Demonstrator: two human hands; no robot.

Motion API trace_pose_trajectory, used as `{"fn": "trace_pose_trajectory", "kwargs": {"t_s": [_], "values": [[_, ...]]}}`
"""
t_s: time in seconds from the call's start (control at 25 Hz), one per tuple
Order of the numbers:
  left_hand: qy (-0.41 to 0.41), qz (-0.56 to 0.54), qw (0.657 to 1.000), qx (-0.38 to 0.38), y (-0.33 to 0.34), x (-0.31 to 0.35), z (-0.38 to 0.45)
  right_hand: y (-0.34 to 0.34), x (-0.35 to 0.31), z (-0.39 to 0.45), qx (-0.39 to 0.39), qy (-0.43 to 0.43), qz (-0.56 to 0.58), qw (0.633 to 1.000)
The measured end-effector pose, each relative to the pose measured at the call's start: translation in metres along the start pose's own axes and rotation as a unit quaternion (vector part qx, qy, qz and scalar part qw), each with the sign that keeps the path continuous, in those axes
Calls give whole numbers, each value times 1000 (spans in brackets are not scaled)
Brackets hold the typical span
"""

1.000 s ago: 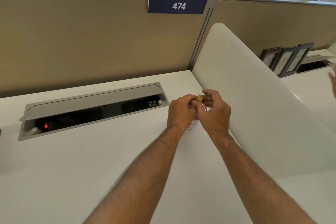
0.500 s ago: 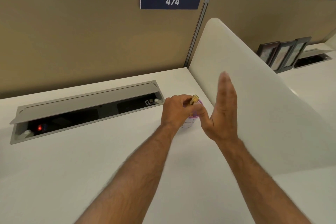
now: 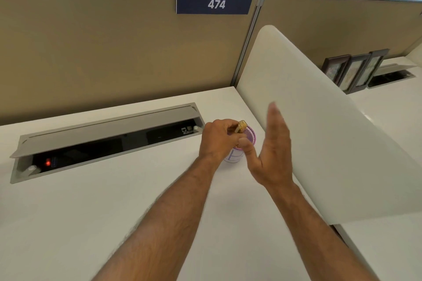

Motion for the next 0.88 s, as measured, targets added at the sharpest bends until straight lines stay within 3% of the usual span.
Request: {"fn": "trace_pose_trajectory", "kwargs": {"t_s": [0.04,0.16,0.2,0.32,0.36,0.52,0.72,0.88], "values": [[-1,4,1000,-4,1,0,0,-2,0,3,8,0,-6,1000],[7,26,999,-27,7,-1,-1,24,8,-1,-119,59,-96,986],[3,18,1000,-22,5,-4,-2,22,7,2,-115,54,-78,989],[0,21,1000,1,-2,-7,-3,-12,-3,13,24,-9,16,1000],[0,20,1000,-2,-1,-6,-3,-13,-3,12,39,-20,22,999],[3,25,1000,-17,7,2,0,31,6,-10,-99,27,-56,993],[8,23,1000,5,2,2,0,8,9,0,4,25,80,997],[28,-3,999,37,-11,11,-4,2,19,-4,26,89,178,980]]}}
Point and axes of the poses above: each hand's wrist, its own z-axis towards the middle knuckle, its own y-axis out of the palm, x = y × z, the point moved 10 cm from there along z, towards the middle knuckle, and after that the axes turned 3 degrees about -z, right-handed, at the moved point
